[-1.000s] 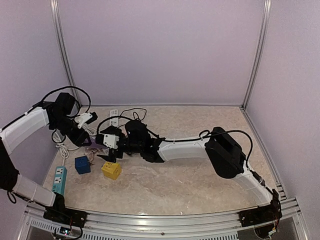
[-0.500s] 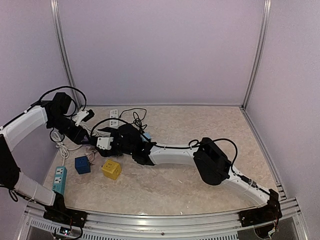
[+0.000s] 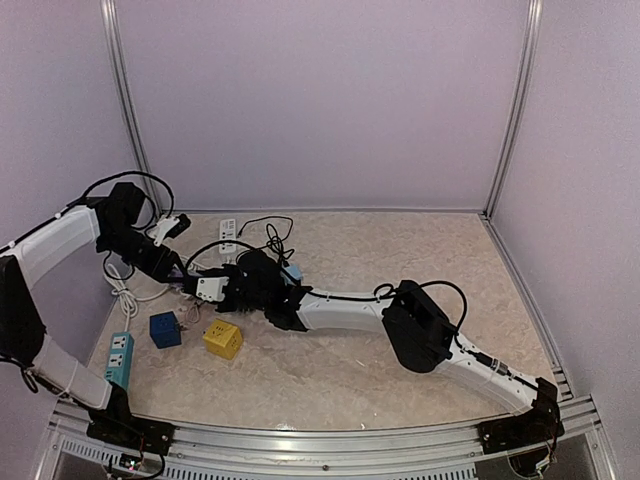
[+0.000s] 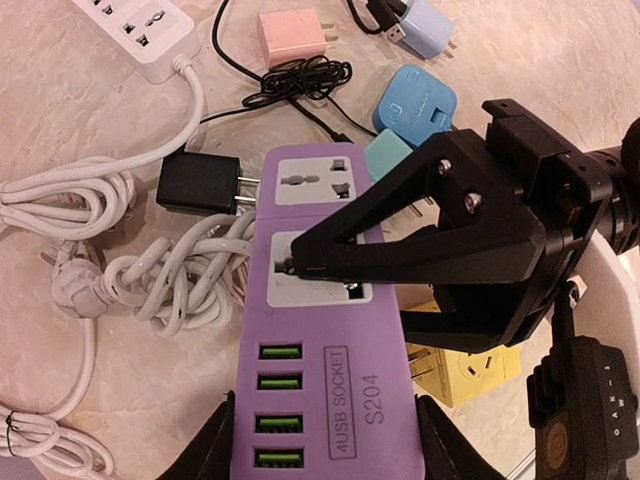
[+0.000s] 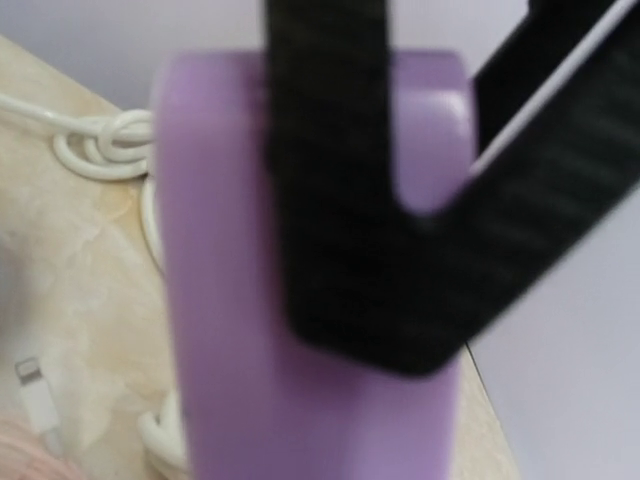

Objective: Insert the plug
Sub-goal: Pick up the socket from the center of the board, then place the socket at the center of the board.

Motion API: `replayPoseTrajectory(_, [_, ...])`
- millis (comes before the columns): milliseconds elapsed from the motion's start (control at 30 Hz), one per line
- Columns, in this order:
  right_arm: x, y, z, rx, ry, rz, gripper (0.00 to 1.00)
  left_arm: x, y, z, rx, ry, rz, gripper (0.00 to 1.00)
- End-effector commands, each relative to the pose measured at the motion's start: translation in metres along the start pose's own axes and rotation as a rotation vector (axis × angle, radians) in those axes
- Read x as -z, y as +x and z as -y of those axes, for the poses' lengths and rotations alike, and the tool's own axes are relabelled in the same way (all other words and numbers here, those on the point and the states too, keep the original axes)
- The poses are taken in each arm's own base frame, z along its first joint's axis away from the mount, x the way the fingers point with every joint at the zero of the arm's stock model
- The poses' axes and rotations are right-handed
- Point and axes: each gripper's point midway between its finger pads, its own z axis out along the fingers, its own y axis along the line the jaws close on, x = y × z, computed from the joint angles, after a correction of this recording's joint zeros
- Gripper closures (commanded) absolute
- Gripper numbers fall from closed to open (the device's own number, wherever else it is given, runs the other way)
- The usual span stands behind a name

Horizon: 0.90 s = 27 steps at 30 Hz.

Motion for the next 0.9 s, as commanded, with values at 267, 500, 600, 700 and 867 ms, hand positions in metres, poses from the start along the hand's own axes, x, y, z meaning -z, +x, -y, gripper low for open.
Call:
replayPoseTrajectory(267, [0.043,-0.111,0.166,-0.195,0.291,0.284,1.0,0.149,-0.015,-0.031,0.024,-0.195,0.231,0.03])
replayPoseTrajectory(500, [0.137,-0.172,0.315,-0.286,0.512,0.442,1.0,0.209,0.008,-0.029,-0.001,-0.455,0.326,0.01])
replayPoseTrajectory(600, [0.182,-0.179,0.365,-0.263,0.62,0.412,1.0,0.205,0.018,-0.026,0.014,-0.467,0.309,0.01])
replayPoseTrajectory(700, [0.215,-0.154,0.395,-0.191,0.72,0.262,1.0,0.201,0.026,-0.025,0.017,-0.472,0.288,0.01])
replayPoseTrajectory(867, [0.289,-0.092,0.421,-0.07,0.81,-0.084,1.0,0.195,0.035,-0.021,-0.016,-0.467,0.26,0.01])
